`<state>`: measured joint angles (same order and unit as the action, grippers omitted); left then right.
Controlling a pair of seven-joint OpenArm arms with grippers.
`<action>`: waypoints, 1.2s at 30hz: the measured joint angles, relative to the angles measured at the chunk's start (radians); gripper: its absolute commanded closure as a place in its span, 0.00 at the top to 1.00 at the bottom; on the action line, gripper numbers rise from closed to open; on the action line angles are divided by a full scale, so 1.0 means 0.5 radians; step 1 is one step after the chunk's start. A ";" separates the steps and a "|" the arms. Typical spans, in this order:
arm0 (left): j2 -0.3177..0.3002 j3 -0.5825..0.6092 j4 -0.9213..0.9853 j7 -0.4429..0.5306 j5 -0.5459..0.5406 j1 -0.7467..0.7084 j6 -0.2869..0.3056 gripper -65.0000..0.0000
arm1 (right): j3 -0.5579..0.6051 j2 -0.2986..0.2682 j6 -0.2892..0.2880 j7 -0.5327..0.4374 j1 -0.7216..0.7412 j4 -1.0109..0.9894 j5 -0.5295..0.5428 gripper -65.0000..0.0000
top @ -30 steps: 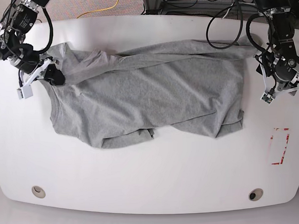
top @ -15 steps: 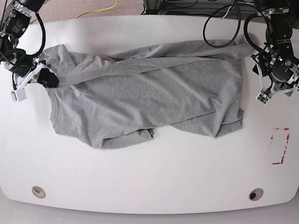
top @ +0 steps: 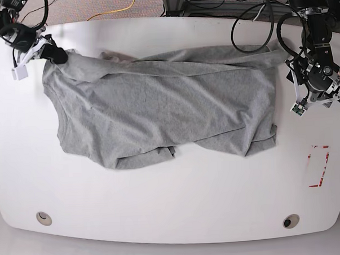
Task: Layout the t-shirt on the table in an organized manner, then fold the t-shirt properly
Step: 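Release the shoulder and raise the right gripper clear of the shirt, then lower both grippers to the shirt's hem edge on either side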
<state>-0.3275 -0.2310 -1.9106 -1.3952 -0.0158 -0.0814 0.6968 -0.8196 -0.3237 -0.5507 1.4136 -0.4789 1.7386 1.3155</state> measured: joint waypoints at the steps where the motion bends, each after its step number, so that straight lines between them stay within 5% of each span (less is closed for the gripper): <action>1: 0.000 0.000 0.000 -0.001 0.000 -0.002 0.000 0.57 | -0.004 0.005 -0.001 0.005 -0.044 0.000 0.031 0.00; 18: -0.001 0.002 0.000 -0.005 0.000 -0.002 0.000 0.57 | -0.066 -0.063 0.002 -0.014 -0.563 0.002 0.169 0.03; 21: 0.000 0.002 0.000 -0.002 -0.002 -0.002 0.000 0.57 | -0.075 -0.071 0.012 -0.011 -0.593 0.001 0.160 0.17; 28: -0.001 0.002 0.000 -0.005 0.000 -0.002 0.000 0.57 | -0.080 -0.072 0.142 -0.027 -0.673 0.043 0.008 0.79; 36: -0.001 0.002 0.000 -0.005 0.000 0.000 0.000 0.57 | -0.329 -0.094 0.243 -0.013 -0.655 0.053 -0.115 0.86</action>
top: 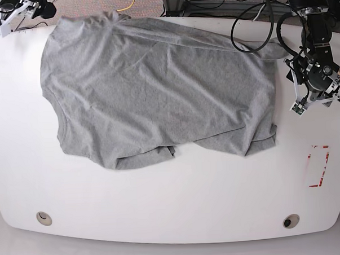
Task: Layout the t-shirt on the table in an organized manner, then fold the t-shirt properly
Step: 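Lower both grippers to the shirt's hem edge on either side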
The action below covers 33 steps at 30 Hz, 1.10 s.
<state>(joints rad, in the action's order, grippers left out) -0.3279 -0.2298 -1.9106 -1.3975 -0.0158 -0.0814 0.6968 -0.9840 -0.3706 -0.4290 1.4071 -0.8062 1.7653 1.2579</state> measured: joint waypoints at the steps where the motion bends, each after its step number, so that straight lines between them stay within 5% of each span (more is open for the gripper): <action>1: 0.000 0.000 0.000 0.000 0.000 0.003 0.000 0.57 | -0.030 -0.016 -0.002 0.014 0.036 0.000 -0.005 0.86; 7: 0.101 -0.005 0.000 -0.002 0.020 0.033 0.000 0.57 | -0.076 -0.103 -0.002 -0.016 0.443 -0.002 -0.019 0.87; 16: 0.357 -0.003 0.002 0.001 0.003 0.183 0.000 0.57 | 0.347 -0.008 -0.003 0.002 1.131 -0.050 -0.113 0.87; 24: 0.519 -0.002 0.002 0.160 0.014 0.248 0.001 0.58 | 0.588 0.105 -0.005 0.018 1.511 -0.208 -0.517 0.88; 29: 0.538 -0.005 0.005 0.166 0.025 0.319 0.001 0.58 | 0.744 0.062 -0.014 -0.108 1.688 -0.215 -0.845 0.88; 33: 0.536 -0.015 0.011 0.165 0.034 0.385 0.001 0.58 | 0.881 -0.021 -0.163 -0.217 1.881 -0.329 -0.987 0.87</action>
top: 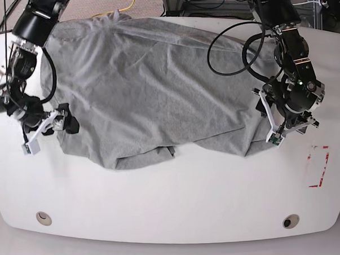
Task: Layout the t-shirt on the table in an organized manner, then fold the t-shirt properly
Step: 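Lower both grippers to the shirt's hem edge on either side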
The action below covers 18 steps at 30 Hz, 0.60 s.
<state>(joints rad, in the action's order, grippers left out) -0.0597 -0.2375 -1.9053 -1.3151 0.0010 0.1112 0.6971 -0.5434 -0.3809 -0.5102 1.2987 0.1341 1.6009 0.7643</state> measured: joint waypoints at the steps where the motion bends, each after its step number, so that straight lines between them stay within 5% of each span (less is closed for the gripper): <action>1: -0.002 -0.001 0.002 -0.001 0.001 0.011 -0.001 0.58 | 0.027 -0.014 -0.063 -0.041 0.052 -0.079 -0.024 0.87; 9: -0.012 -0.004 0.240 0.007 -0.002 0.175 -0.149 0.58 | 0.127 -0.141 -0.187 -0.323 0.348 -0.781 -0.396 0.87; 18: -0.008 -0.004 0.393 0.022 -0.001 0.242 -0.159 0.58 | 0.277 -0.175 -0.358 -0.770 0.540 -1.332 -0.755 0.87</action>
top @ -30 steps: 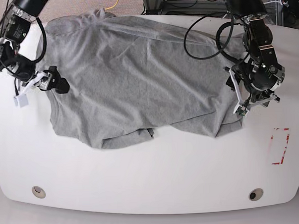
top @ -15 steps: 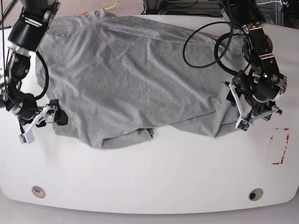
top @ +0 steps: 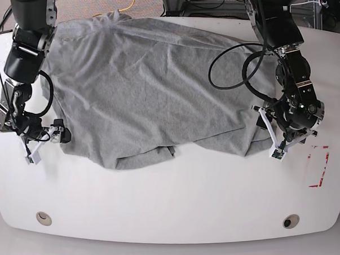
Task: Layout the t-shirt on the table in an organized manner, then fold the t-shirt properly
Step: 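Lower both grippers to the shirt's hem edge on either side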
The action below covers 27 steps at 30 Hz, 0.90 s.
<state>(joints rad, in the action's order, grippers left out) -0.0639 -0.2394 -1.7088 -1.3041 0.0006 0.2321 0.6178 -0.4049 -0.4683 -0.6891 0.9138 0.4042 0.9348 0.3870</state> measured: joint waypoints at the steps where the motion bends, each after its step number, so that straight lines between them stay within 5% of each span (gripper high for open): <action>1: 0.001 0.000 0.000 0.016 -0.001 -0.002 0.000 0.58 | 0.006 0.002 -0.002 -0.027 0.013 -0.041 -0.024 0.87; 8: 0.007 0.008 0.000 0.098 -0.002 -0.011 0.000 0.58 | 0.014 0.001 -0.005 -0.240 0.095 -0.228 -0.180 0.87; 17: 0.003 0.008 0.001 0.098 -0.002 -0.016 0.012 0.58 | 0.012 -0.013 -0.008 -0.737 0.223 -0.730 -0.184 0.87; 27: 0.002 0.008 -0.001 0.104 -0.002 -0.037 0.016 0.58 | 0.010 0.054 -0.014 -0.809 0.272 -0.816 -0.184 0.87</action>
<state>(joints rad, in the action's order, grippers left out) -0.0631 -0.2356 -1.7092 -1.2522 -0.0002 0.2134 0.6258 -0.4000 -0.4412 -0.6964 0.5091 0.5404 0.5266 0.2951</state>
